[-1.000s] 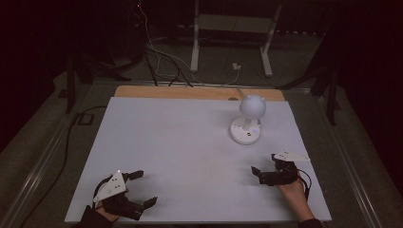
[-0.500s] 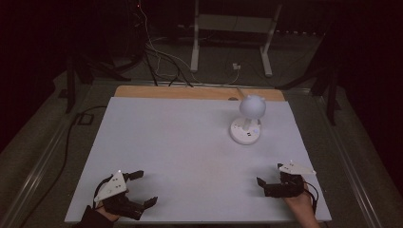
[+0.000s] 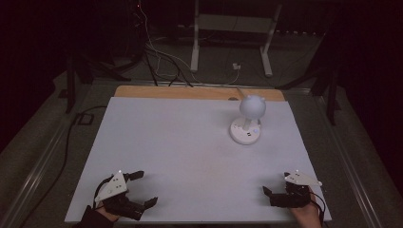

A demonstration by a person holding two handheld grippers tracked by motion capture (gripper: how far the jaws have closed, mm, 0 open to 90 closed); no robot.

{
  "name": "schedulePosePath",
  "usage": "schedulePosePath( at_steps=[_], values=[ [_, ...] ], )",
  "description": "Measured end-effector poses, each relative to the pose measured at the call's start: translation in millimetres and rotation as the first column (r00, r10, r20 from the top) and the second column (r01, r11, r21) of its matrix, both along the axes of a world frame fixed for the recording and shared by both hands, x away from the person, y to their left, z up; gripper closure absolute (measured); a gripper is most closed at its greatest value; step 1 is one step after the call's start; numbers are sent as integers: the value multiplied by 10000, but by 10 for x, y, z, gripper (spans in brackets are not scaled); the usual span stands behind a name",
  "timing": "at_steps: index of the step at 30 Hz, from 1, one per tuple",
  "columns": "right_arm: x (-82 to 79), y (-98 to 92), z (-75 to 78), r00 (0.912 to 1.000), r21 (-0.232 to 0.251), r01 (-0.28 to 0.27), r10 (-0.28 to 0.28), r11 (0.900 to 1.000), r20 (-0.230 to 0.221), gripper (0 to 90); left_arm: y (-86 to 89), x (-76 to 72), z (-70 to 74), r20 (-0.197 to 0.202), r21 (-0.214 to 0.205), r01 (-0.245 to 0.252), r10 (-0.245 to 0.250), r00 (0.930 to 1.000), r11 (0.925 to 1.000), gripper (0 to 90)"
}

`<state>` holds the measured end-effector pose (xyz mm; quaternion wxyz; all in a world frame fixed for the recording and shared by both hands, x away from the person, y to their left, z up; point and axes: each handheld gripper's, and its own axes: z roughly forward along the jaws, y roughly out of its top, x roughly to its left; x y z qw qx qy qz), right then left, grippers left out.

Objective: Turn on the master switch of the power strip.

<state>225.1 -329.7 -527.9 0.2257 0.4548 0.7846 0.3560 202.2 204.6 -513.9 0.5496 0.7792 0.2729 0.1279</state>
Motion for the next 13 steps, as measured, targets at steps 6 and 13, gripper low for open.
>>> schedulePosePath(
  at_steps=[6, 13],
  values=[
    [4, 2, 21, 9999, 41, 9, -9, 10000, 107, 0, 1, 2, -2, -14, 0, -5, 5, 10000, 10000, 3],
    [6, 11, 28, 9999, 17, -14, 14, 10000, 112, 0, -1, -1, 0, 10, 39, -12, 12, 10000, 10000, 3]
  ],
)
